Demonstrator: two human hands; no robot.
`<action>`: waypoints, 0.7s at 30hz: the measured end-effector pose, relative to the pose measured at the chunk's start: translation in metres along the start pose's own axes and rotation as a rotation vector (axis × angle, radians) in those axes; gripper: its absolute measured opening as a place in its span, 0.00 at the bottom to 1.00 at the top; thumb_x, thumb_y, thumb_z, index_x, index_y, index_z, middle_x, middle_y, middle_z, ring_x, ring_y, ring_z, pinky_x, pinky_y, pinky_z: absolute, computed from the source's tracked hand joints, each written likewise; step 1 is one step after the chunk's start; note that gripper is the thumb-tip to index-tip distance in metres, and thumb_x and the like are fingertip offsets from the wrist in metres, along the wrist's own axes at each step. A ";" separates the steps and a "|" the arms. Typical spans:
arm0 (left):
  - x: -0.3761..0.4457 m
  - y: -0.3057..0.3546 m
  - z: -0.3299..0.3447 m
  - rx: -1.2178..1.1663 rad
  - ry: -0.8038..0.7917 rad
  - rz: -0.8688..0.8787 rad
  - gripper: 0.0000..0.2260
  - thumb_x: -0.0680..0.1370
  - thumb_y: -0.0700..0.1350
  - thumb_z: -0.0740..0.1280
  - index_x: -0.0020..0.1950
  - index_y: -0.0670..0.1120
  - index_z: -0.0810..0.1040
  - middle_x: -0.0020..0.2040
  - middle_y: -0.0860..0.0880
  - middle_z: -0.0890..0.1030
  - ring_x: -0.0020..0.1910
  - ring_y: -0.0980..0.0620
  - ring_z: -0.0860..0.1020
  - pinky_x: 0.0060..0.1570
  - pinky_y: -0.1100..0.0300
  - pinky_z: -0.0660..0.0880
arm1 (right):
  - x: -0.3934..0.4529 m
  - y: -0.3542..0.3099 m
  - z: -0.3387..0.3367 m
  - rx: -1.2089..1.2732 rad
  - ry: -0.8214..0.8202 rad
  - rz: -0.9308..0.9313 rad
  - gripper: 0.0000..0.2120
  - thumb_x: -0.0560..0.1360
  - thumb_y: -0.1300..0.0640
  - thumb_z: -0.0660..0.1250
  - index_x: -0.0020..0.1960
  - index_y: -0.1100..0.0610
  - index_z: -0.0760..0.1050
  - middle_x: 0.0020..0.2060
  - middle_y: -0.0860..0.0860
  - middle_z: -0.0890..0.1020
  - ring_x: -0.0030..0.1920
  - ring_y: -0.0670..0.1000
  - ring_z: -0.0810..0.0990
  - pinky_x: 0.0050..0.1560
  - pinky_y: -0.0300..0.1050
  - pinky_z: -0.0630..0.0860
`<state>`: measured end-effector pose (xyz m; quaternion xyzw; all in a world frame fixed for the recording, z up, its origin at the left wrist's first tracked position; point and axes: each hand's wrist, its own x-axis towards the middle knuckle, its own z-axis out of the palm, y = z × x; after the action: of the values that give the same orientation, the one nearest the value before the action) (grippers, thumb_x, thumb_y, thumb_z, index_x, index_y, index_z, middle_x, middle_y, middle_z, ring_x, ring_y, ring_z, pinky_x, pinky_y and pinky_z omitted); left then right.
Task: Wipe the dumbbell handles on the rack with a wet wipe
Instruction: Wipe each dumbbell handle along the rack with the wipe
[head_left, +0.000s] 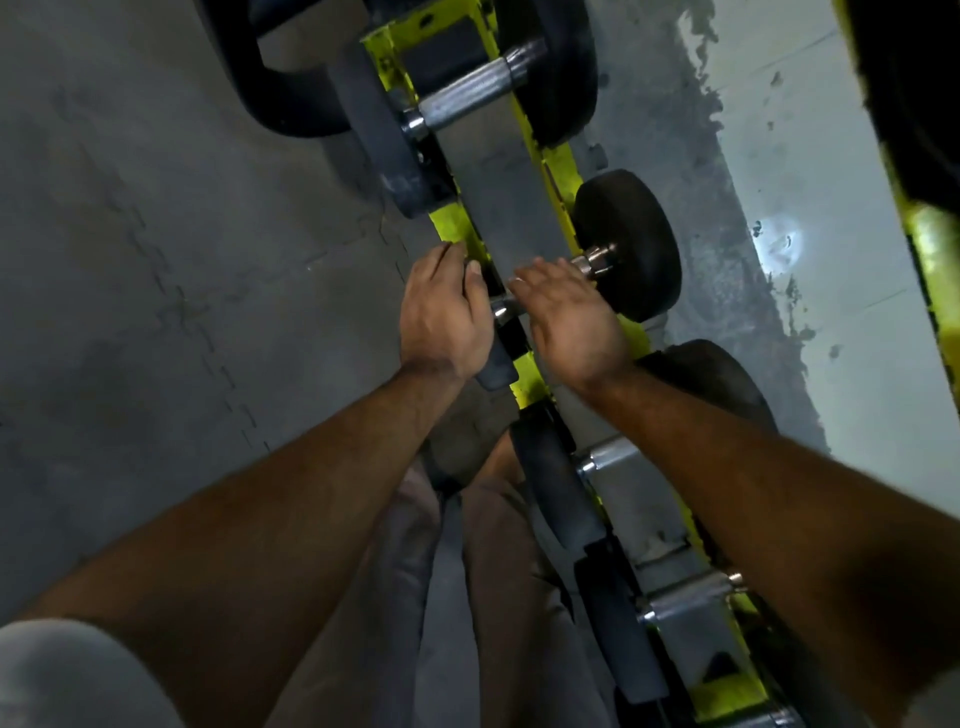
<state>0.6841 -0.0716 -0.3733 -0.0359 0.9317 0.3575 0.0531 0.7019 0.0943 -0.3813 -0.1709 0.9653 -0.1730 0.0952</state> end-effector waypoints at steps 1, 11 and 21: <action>0.000 0.000 0.000 0.001 0.005 0.006 0.20 0.82 0.47 0.54 0.61 0.35 0.77 0.57 0.39 0.79 0.58 0.41 0.76 0.62 0.53 0.70 | -0.005 0.003 0.006 -0.028 0.012 -0.026 0.20 0.78 0.61 0.58 0.66 0.63 0.77 0.64 0.60 0.80 0.68 0.60 0.76 0.74 0.58 0.66; -0.023 -0.002 0.001 0.044 0.049 0.055 0.23 0.84 0.49 0.52 0.69 0.34 0.72 0.69 0.37 0.73 0.71 0.39 0.69 0.73 0.49 0.64 | -0.011 0.024 0.006 -0.134 0.194 -0.039 0.17 0.81 0.61 0.59 0.67 0.65 0.76 0.64 0.61 0.79 0.68 0.61 0.76 0.72 0.57 0.68; -0.021 -0.006 0.006 0.044 0.104 0.099 0.20 0.83 0.46 0.54 0.67 0.33 0.73 0.66 0.36 0.75 0.68 0.38 0.71 0.69 0.45 0.67 | -0.013 0.021 0.008 -0.161 0.198 0.062 0.19 0.83 0.55 0.57 0.69 0.64 0.74 0.65 0.60 0.78 0.70 0.61 0.73 0.75 0.56 0.64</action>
<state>0.7055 -0.0709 -0.3794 -0.0072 0.9415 0.3367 -0.0125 0.7090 0.1154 -0.3946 -0.1303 0.9855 -0.1081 -0.0091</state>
